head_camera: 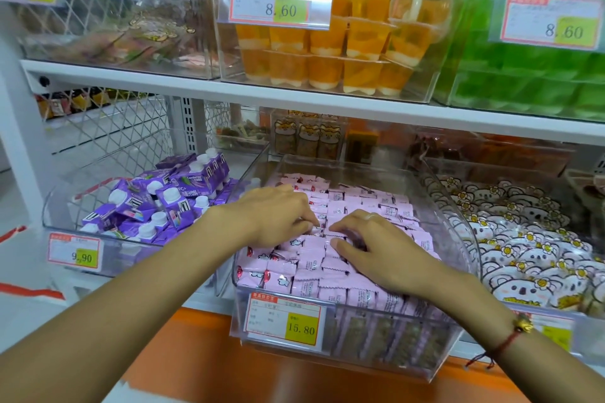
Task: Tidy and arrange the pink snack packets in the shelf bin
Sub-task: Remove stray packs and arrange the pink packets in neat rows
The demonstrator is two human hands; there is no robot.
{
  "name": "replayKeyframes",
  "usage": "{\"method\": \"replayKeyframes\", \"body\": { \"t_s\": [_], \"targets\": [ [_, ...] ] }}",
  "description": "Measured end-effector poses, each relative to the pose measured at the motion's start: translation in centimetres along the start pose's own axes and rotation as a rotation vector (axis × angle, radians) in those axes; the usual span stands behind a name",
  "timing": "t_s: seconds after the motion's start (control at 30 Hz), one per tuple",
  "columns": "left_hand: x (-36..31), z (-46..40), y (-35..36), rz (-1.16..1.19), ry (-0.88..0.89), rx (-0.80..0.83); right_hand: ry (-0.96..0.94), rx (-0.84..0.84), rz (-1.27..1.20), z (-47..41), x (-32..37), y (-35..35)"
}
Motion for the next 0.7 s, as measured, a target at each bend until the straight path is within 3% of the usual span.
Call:
{"method": "replayKeyframes", "body": {
  "t_s": [0.07,0.17,0.27,0.37,0.47,0.7],
  "targets": [
    [0.3,0.6,-0.6,0.110,-0.018,-0.108,0.007,-0.023,-0.023,0.1,0.0,-0.4],
    [0.9,2.0,-1.7,0.272,-0.021,-0.301,0.030,-0.204,0.005,0.3,-0.3,-2.9],
    [0.4,2.5,-1.1,0.213,0.025,-0.246,-0.001,-0.283,0.018,0.5,0.0,-4.3],
    [-0.4,2.6,0.1,0.070,0.048,-0.137,-0.058,-0.063,-0.003,0.9,0.7,-2.6],
    [-0.4,2.5,0.0,0.072,0.037,-0.106,-0.059,0.208,0.000,1.8,0.9,-0.1],
    [0.4,2.3,-0.6,0.302,-0.165,-0.153,0.027,0.070,-0.092,1.5,0.4,-0.6]
  ]
}}
Point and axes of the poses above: each hand's wrist, its own z-axis away from the middle knuckle, its own y-axis out of the palm, x = y × z, the point moved 6 cm from there along -z, towards the middle knuckle, and after that the axes turned 15 degrees about -y, right-handed, at the moved point
